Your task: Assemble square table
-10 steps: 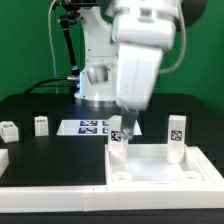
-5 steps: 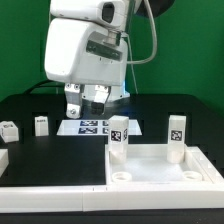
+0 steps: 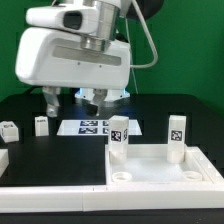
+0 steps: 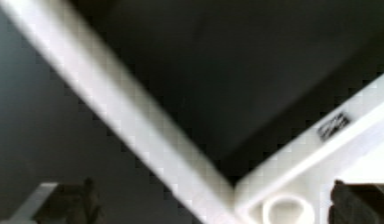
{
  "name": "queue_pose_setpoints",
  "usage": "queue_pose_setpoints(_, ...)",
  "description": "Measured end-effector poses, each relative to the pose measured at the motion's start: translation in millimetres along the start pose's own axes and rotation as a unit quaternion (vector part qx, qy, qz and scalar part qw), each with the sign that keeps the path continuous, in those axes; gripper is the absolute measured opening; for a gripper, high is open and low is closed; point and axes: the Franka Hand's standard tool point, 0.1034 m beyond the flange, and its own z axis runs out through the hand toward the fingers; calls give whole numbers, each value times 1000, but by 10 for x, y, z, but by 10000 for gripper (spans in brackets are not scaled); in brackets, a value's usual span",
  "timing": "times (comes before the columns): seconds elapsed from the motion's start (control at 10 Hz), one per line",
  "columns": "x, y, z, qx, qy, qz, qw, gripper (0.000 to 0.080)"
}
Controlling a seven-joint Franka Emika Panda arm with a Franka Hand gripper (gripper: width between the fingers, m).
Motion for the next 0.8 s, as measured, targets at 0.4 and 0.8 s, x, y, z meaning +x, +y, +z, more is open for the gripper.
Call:
queue_pose_setpoints(0.4, -346, -62, 104, 25, -10, 162, 986, 649)
queue_pose_setpoints(0.8, -368, -122, 123, 34, -24, 170, 985, 649)
